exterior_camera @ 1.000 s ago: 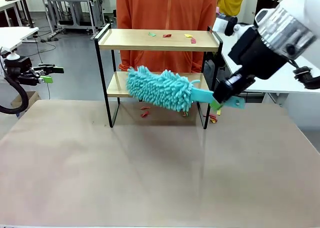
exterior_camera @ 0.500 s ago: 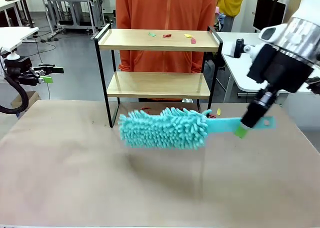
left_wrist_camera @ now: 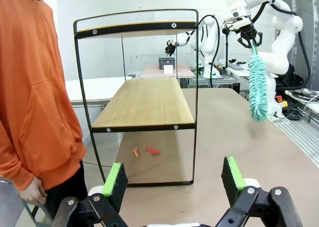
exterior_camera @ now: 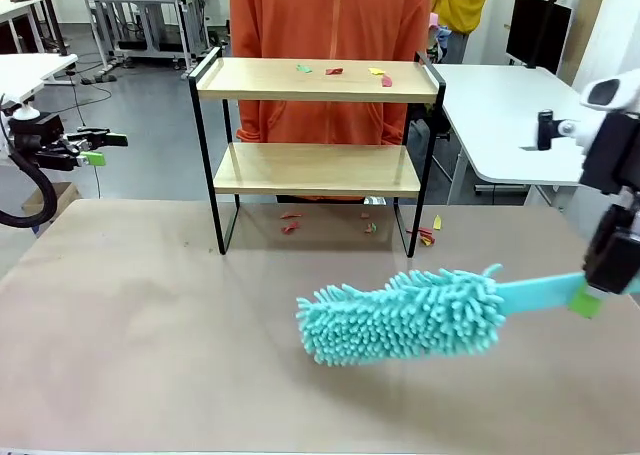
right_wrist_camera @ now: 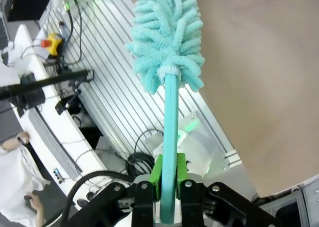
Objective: Clean the shelf.
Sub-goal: Clean the specific section of the Shelf indicated by the human with the Duster.
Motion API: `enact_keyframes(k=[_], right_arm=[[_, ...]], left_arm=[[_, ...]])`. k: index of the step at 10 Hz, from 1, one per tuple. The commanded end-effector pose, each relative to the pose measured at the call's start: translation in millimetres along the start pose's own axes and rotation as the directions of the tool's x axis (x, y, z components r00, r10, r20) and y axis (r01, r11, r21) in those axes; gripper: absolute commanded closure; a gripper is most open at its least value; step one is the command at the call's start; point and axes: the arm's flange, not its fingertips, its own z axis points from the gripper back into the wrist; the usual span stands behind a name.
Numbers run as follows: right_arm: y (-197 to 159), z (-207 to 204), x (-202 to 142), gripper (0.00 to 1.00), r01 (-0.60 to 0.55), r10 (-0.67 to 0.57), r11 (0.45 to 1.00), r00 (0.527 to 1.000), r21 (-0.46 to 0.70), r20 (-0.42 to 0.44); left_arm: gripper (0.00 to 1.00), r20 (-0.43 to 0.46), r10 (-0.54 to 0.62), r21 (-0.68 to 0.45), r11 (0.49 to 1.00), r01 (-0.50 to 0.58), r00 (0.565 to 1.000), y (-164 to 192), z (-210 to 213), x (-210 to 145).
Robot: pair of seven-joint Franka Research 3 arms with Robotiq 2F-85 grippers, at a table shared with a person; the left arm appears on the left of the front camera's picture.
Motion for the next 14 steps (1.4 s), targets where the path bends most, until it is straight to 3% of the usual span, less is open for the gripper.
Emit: enact_keyframes(k=[1,5,6,14], right_arm=[[-5.6,-4.4,-23.3,0.87,-0.007,0.005,0.999,0.999,-0.031,-0.046],[-37.1,-1.5,-31.6,0.87,0.009,-0.012,0.999,0.998,-0.041,-0.068],[-15.5,-4.0,-29.0,0.87,0.033,-0.037,0.998,0.997,-0.054,-0.072],[-15.5,-4.0,-29.0,0.87,0.033,-0.037,0.998,0.997,-0.054,-0.072]], left_arm=[[0.0,-0.004,-0.002,-0.005,1.0,0.002,1.0,-1.4,-0.9,3.0],[0.0,-0.004,-0.002,-0.005,1.0,0.002,1.0,-1.4,-0.9,3.0],[0.0,-0.004,-0.002,-0.005,1.0,0.002,1.0,-1.4,-0.9,3.0],[0.0,-0.004,-0.002,-0.005,1.0,0.002,1.0,-1.4,-0.9,3.0]])
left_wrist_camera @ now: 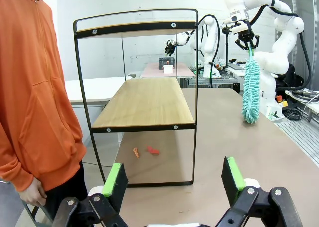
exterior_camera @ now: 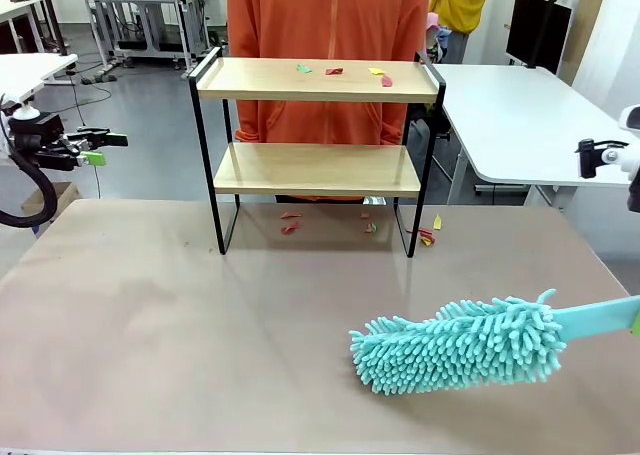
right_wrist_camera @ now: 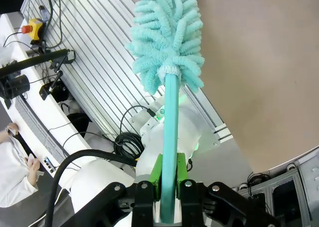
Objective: Clean the shelf.
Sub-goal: Clean the specific section of the Shelf indicated by the human with the Duster.
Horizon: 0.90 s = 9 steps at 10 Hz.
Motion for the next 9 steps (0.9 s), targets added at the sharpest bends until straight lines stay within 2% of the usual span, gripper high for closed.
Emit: enact_keyframes(k=[1,9], right_arm=[[3.7,0.7,0.6,0.87,0.001,-0.002,1.0,1.0,0.004,0.011],[3.7,0.7,0.6,0.87,0.001,-0.002,1.0,1.0,0.004,0.011]], left_arm=[[0.0,-0.003,-0.001,-0.005,1.0,0.001,1.0,-1.5,-0.9,2.9],[0.0,-0.003,-0.001,-0.005,1.0,0.001,1.0,-1.5,-0.9,2.9]])
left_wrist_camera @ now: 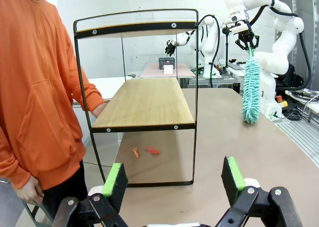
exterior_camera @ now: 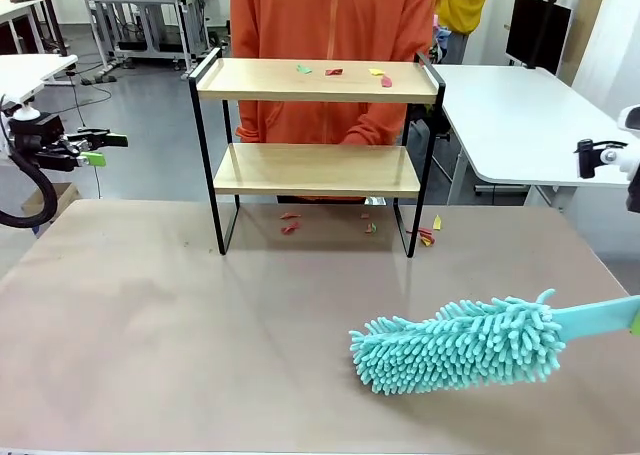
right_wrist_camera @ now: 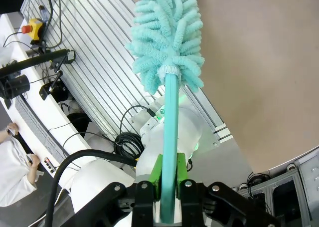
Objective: Clean the shelf.
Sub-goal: Clean the specific section of the Shelf indicated by the human with the Duster.
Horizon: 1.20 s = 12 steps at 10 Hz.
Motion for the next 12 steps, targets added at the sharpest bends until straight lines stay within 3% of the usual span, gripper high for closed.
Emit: enact_keyframes(k=[1,12], right_arm=[[3.7,0.7,0.6,0.87,0.001,-0.002,1.0,1.0,0.004,0.011],[3.7,0.7,0.6,0.87,0.001,-0.002,1.0,1.0,0.004,0.011]], left_arm=[[0.0,-0.003,-0.001,-0.005,1.0,0.001,1.0,-1.5,-0.9,2.9],[0.0,-0.003,-0.001,-0.005,1.0,0.001,1.0,-1.5,-0.9,2.9]])
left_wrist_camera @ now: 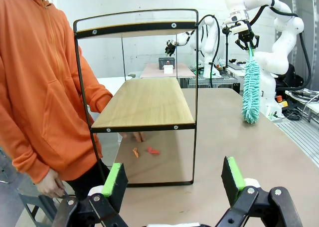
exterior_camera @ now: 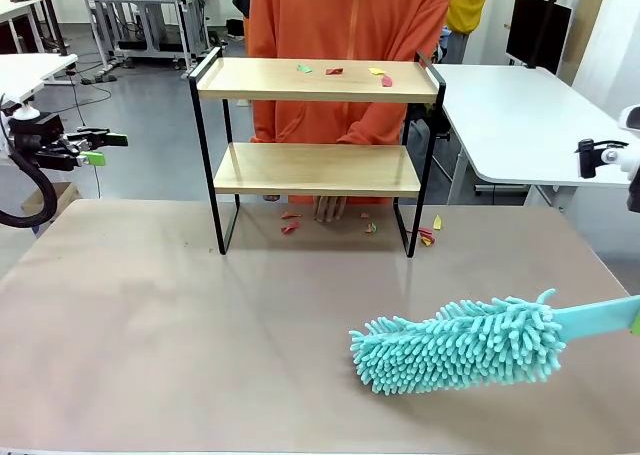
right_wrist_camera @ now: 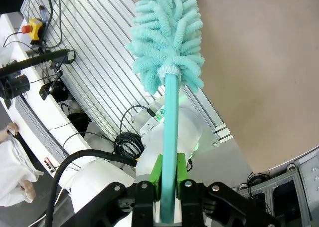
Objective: Clean the shelf.
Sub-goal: Clean the specific section of the Shelf indicated by the human with the Duster.
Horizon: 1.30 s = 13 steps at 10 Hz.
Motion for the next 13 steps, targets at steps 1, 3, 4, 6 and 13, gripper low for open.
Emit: enact_keyframes(k=[1,3,4,6,13], right_arm=[[0.0,0.0,0.0,0.87,0.0,0.0,1.0,1.0,0.0,0.0],[36.3,16.0,22.8,0.87,0.064,-0.057,0.997,0.986,-0.041,0.159],[52.7,20.8,33.0,0.87,0.076,-0.072,0.997,0.971,-0.005,0.23],[75.5,16.3,65.1,0.87,0.155,-0.161,0.987,0.936,0.042,0.312],[105.9,-11.3,126.5,0.87,0.284,-0.275,0.958,0.854,0.048,0.441]], left_arm=[[0.0,-0.003,-0.001,-0.005,1.0,0.001,1.0,-1.5,-0.9,2.9],[0.0,-0.003,-0.001,-0.005,1.0,0.001,1.0,-1.5,-0.9,2.9],[0.0,-0.003,-0.001,-0.005,1.0,0.001,1.0,-1.5,-0.9,2.9],[0.0,-0.003,-0.001,-0.005,1.0,0.001,1.0,-1.5,-0.9,2.9],[0.0,-0.003,-0.001,-0.005,1.0,0.001,1.0,-1.5,-0.9,2.9]])
